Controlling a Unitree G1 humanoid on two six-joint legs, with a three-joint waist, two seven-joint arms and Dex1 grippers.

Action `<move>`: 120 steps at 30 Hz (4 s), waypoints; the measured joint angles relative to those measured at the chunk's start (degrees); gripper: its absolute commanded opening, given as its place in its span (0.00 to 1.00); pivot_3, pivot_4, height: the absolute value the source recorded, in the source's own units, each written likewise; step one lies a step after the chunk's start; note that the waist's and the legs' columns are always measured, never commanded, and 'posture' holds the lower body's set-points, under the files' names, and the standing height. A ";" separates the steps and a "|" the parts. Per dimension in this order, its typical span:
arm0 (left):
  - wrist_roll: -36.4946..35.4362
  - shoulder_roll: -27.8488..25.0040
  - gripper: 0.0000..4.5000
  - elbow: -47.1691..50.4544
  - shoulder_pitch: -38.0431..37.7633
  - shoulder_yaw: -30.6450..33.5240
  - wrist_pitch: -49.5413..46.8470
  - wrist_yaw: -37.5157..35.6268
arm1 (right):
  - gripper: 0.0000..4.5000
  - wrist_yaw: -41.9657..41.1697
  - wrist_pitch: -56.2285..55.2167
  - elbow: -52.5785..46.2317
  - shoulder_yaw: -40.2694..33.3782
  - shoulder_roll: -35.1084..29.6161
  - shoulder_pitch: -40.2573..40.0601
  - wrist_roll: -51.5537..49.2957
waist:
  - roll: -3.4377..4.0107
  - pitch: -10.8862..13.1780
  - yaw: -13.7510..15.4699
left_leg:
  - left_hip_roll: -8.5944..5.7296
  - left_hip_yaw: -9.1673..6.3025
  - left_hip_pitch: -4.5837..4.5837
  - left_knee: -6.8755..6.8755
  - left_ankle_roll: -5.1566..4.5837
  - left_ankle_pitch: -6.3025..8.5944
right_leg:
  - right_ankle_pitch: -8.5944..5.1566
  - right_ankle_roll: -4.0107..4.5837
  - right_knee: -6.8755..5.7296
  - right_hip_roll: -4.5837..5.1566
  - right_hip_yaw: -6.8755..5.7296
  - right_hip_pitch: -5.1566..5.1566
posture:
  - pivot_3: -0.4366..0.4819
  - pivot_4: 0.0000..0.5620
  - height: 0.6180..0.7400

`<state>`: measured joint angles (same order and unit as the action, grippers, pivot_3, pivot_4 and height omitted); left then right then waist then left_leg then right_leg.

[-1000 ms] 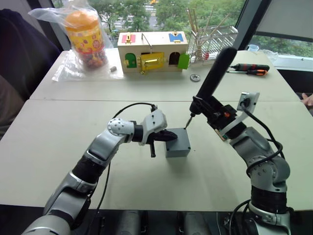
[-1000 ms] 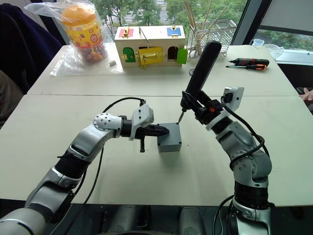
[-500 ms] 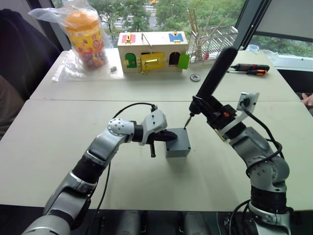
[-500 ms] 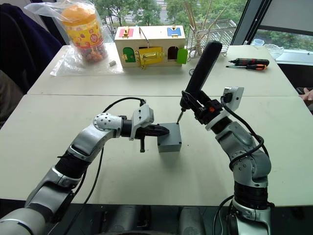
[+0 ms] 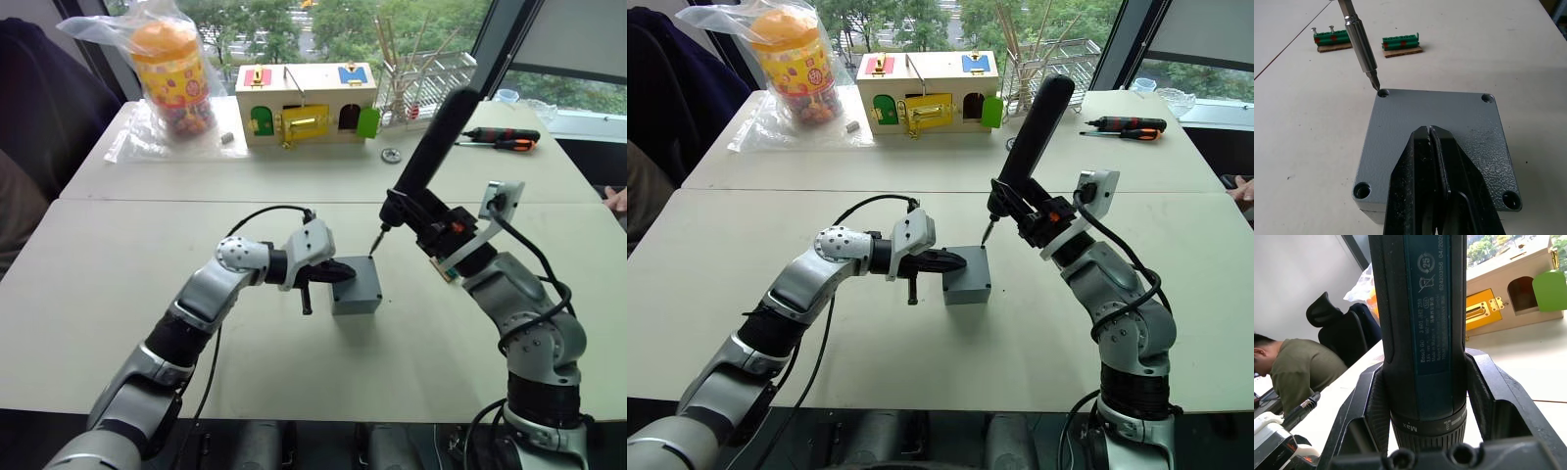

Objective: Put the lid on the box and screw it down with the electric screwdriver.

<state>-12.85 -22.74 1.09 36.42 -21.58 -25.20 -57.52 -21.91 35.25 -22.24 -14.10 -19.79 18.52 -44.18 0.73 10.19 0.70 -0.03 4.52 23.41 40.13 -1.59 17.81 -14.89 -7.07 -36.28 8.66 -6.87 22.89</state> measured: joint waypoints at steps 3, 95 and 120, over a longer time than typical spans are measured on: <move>0.10 0.00 0.00 0.00 0.00 -0.02 0.19 -0.03 | 0.39 -0.10 0.02 -0.01 0.03 -0.56 -0.06 0.01 | 0.00 0.00 0.00 | 0.00 0.00 0.00 0.00 0.00 0.00 | 0.00 0.00 0.00 0.00 0.00 0.00 | 0.48 0.27 0.71; 2.22 0.57 0.00 -0.49 -1.86 -0.16 0.38 -0.43 | 0.39 -7.99 -14.28 1.08 9.73 -1.33 -6.63 14.80 | -0.72 -1.58 -0.05 | 0.07 -0.04 -0.71 -0.11 -0.13 0.11 | -0.02 0.04 0.19 0.01 0.02 -0.66 | 0.48 0.27 0.71; 3.82 5.50 0.00 -1.44 -2.15 -1.25 3.61 1.83 | 0.39 2.42 9.90 0.11 -5.60 -11.84 14.70 -5.58 | -0.54 -1.40 0.10 | 0.02 -0.04 -0.02 -0.01 -0.18 0.13 | -0.01 0.03 0.19 0.11 -0.06 -0.10 | 0.48 0.27 0.71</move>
<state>-9.03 -17.24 -0.35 34.27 -22.82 -21.60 -55.70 -19.50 45.15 -22.13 -19.70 -31.63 33.22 -49.76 0.19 8.79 0.80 -0.01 4.48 23.39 40.12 -1.77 17.94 -14.90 -7.04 -36.09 8.78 -6.93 22.78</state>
